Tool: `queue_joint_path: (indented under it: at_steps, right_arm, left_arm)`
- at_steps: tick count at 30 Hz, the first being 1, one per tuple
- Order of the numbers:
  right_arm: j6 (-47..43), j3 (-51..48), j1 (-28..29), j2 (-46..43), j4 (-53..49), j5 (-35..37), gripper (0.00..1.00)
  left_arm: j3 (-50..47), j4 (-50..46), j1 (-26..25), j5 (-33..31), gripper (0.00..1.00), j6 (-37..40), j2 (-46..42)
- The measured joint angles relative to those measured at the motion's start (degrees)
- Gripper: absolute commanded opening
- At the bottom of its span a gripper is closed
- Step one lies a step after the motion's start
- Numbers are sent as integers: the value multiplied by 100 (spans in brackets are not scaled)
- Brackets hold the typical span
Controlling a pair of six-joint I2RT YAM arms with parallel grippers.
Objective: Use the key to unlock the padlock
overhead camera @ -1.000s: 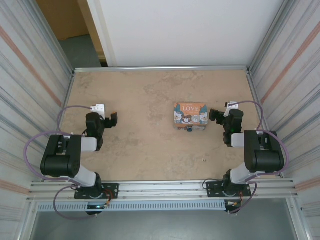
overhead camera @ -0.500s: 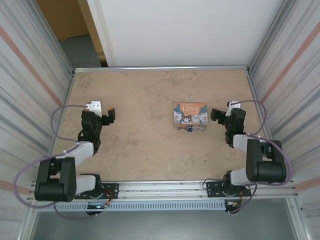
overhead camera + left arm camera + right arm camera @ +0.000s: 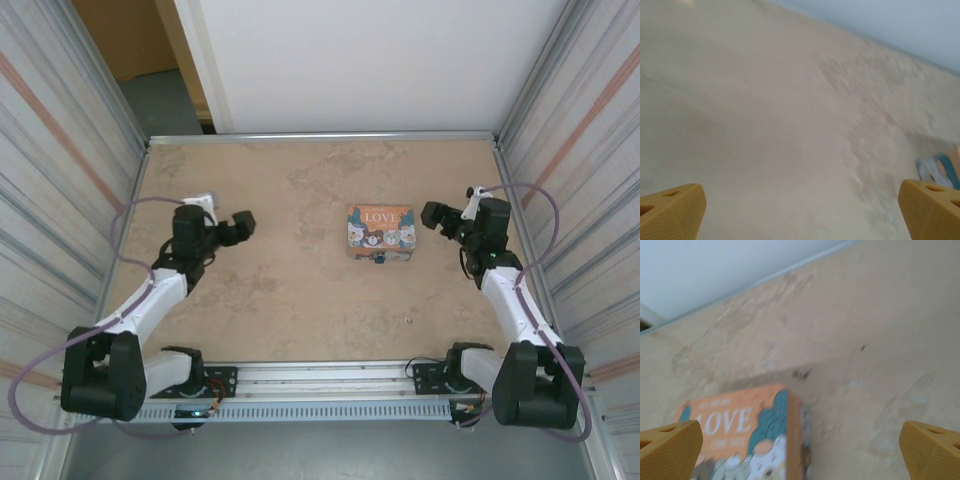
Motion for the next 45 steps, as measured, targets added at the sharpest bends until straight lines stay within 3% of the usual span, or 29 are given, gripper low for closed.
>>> queue_joint_path:
  at_steps: [8,15,30,45]
  right_arm:
    - [356,-26,-85,-223,-813,-1178,99]
    - [470,17,-101,483,-988,-1775,99]
    - [507,656,-83,1950,-949,-2284,100]
    - [507,1036,247,2485,-876,-2310,96]
  left_arm:
    - [1113,-326,-1591,426,99,-649,1381]
    - [2223,-68,-2234,870,99,-1152,2763]
    - [3989,31,-2728,1685,99,-1714,4680]
    - [4264,-66,-2885,1781,99,-1816,4957]
